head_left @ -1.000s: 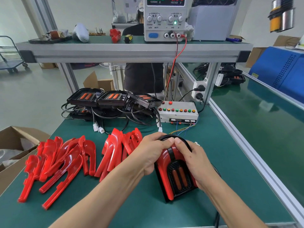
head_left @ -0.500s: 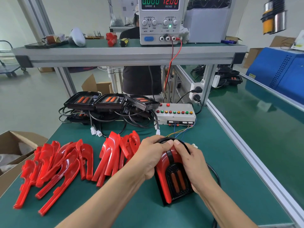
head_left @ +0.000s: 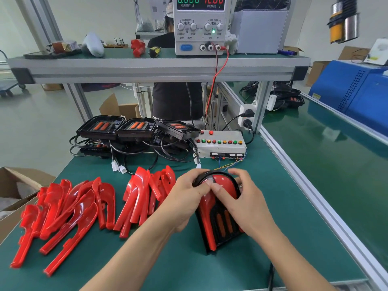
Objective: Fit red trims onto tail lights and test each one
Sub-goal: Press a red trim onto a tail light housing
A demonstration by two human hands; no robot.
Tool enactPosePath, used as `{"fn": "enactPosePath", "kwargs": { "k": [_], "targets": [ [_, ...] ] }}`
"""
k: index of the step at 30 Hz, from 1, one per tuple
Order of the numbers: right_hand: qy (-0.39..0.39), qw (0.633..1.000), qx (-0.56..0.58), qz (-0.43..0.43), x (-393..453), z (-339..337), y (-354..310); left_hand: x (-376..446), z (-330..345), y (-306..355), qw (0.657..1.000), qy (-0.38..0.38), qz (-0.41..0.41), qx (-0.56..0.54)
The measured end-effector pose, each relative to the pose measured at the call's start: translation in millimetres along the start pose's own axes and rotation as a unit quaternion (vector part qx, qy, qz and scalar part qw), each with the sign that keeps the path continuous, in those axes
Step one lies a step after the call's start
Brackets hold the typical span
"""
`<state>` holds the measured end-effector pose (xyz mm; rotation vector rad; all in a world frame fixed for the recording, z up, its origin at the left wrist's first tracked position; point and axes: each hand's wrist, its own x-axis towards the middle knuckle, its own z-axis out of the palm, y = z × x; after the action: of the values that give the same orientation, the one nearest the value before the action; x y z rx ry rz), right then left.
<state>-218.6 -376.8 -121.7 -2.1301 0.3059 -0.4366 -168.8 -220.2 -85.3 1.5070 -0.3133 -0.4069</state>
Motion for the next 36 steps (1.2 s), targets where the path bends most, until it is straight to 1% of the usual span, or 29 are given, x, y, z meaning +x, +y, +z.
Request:
{"fn": "enactPosePath", "kwargs": {
  "k": [1,3,5,7,11,18,23,26,28,29,30,32,33,34,36],
  "targets": [
    [0.019,0.999,-0.018,-0.037,-2,2,3,1,0,0,1.0,0.002,-0.006,-0.011],
    [0.03,0.994,-0.029,-0.106,-4,3,11,4,0,-1,0.999,0.005,-0.014,-0.031],
    [0.015,0.986,-0.025,-0.161,-4,3,21,5,-1,-2,0.999,0.016,-0.019,-0.045],
    [-0.001,0.981,-0.022,-0.194,-5,4,29,5,-2,-3,0.998,0.026,-0.02,-0.053],
    [0.012,0.973,-0.048,-0.224,-4,9,33,6,-3,-4,0.998,0.019,-0.022,-0.052],
    [0.016,0.972,-0.006,-0.233,-2,13,36,7,-5,-5,0.998,0.019,-0.021,-0.055],
    [0.002,0.968,-0.027,-0.25,2,11,36,7,-6,-8,0.998,0.019,-0.014,-0.064],
    [0.001,0.963,-0.031,-0.268,3,9,33,10,-1,-9,0.996,0.07,-0.009,-0.056],
    [-0.003,0.96,-0.009,-0.279,2,8,31,13,3,-10,0.994,0.098,-0.004,-0.042],
    [-0.009,0.961,0.009,-0.276,1,8,32,14,4,-10,0.994,0.098,-0.005,-0.039],
    [-0.016,0.966,0.036,-0.256,-1,7,33,15,5,-10,0.995,0.095,-0.008,-0.039],
    [-0.041,0.981,0.097,-0.161,-4,5,38,16,5,-8,0.994,0.095,-0.022,-0.044],
    [-0.059,0.986,0.105,-0.117,-5,4,41,17,6,-8,0.993,0.099,-0.03,-0.05],
    [-0.069,0.989,0.089,-0.095,-6,5,44,17,6,-7,0.992,0.102,-0.039,-0.058],
    [-0.059,0.994,0.04,-0.08,-9,6,49,18,8,-6,0.99,0.104,-0.057,-0.072]
  ]
}}
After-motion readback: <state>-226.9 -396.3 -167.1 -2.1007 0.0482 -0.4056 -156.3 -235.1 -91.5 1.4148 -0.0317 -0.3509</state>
